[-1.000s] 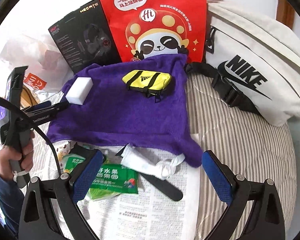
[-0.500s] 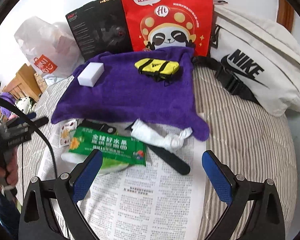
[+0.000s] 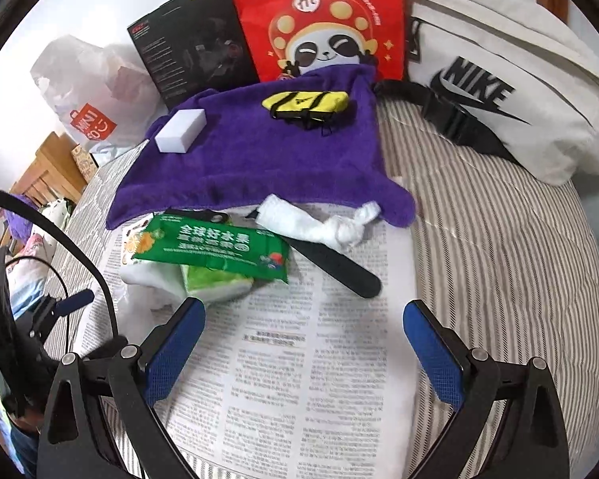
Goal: Organize soft objects
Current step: 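Withdraw both tools from the towel back over the newspaper, then grasp the white mesh drawstring bag with the left tool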
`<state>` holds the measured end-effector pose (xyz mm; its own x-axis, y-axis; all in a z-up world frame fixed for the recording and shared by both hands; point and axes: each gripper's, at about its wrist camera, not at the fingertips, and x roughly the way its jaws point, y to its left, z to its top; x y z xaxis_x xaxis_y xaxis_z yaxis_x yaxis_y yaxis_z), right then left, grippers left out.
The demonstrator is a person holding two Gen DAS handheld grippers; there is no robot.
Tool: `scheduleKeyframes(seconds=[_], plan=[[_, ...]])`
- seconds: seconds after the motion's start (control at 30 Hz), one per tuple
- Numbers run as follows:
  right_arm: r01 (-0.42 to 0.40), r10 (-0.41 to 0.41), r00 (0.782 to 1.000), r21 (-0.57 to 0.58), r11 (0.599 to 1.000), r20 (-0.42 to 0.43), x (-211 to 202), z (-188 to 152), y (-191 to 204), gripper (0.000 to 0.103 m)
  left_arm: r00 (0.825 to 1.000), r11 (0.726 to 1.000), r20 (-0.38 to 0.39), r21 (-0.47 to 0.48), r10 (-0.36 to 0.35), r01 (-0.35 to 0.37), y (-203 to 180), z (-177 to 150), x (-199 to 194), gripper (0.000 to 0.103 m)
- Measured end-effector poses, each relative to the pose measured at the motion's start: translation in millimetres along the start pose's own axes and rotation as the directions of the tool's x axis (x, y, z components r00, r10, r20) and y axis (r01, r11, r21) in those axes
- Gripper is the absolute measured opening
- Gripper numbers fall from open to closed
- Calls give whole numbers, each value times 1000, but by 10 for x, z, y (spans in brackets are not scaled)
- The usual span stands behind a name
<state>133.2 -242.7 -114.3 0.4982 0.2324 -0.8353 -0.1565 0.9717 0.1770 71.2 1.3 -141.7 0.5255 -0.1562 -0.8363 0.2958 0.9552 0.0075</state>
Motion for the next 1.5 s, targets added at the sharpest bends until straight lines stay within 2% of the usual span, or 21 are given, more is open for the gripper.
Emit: scheduleKeyframes(seconds=[0.1, 0.17, 0.3, 0.43, 0.53, 0.63, 0.73, 0.77, 0.83, 0.97, 1.03, 1.1, 1.13, 1.2, 1.33, 1.4, 1.5], plan=[[22, -22, 1000, 19, 1000, 9, -65, -42, -115, 99, 999, 999, -14, 23, -32, 32, -72, -32, 3, 90], [30, -30, 999, 39, 999, 16, -120, -71, -198, 99, 998, 998, -11, 24, -54, 54, -88, -56, 23, 94], [43, -44, 999, 69, 997, 18, -154, -111, -312, 99, 1000, 999, -17, 45, -23, 24, -112, -61, 90, 94], [42, -43, 999, 73, 996, 14, -151, -142, -346, 99, 994, 993, 19, 27, -112, 111, -72, -81, -81, 94], [36, -37, 999, 75, 996, 10, -136, -156, -354, 99, 992, 991, 19, 39, -126, 126, -102, -101, -130, 95], [31, -32, 999, 77, 997, 6, -108, -150, -346, 99, 994, 990, -2, 93, -105, 105, -202, -139, -60, 96], [34, -34, 999, 71, 997, 0, -91, -158, -341, 99, 999, 991, -23, 131, -34, 37, -287, -154, 59, 97], [37, -37, 999, 70, 997, -2, -87, -159, -344, 99, 1000, 992, -13, 126, -24, 25, -287, -154, 73, 102], [41, -40, 999, 77, 996, -6, -82, -167, -364, 99, 1000, 996, 4, 89, -12, 12, -230, -135, 99, 103], [46, -45, 999, 94, 994, -14, -65, -182, -413, 99, 999, 999, 15, 16, -45, 45, -66, -89, 168, 101], [46, -44, 999, 95, 994, -16, -54, -184, -413, 99, 999, 999, 28, 26, -43, 42, -44, -86, 170, 95], [41, -40, 999, 93, 995, -18, -44, -180, -394, 99, 998, 999, 48, 20, -42, 41, -14, -76, 146, 75], [40, -38, 999, 90, 995, -18, -39, -175, -382, 99, 997, 999, 53, 15, -48, 47, 9, -65, 145, 70], [35, -34, 999, 78, 996, -19, -28, -168, -346, 99, 997, 999, 60, 8, -51, 51, 50, -51, 139, 51], [24, -22, 999, 61, 998, -26, 1, -163, -280, 99, 995, 997, 64, -27, -74, 76, 166, -24, 141, 29], [20, -19, 999, 57, 998, -32, 24, -161, -251, 99, 993, 993, 69, -63, -93, 98, 251, -14, 138, 15], [14, -12, 999, 51, 999, -36, 40, -154, -214, 99, 986, 979, 87, -130, -145, 155, 378, -31, 159, 10]])
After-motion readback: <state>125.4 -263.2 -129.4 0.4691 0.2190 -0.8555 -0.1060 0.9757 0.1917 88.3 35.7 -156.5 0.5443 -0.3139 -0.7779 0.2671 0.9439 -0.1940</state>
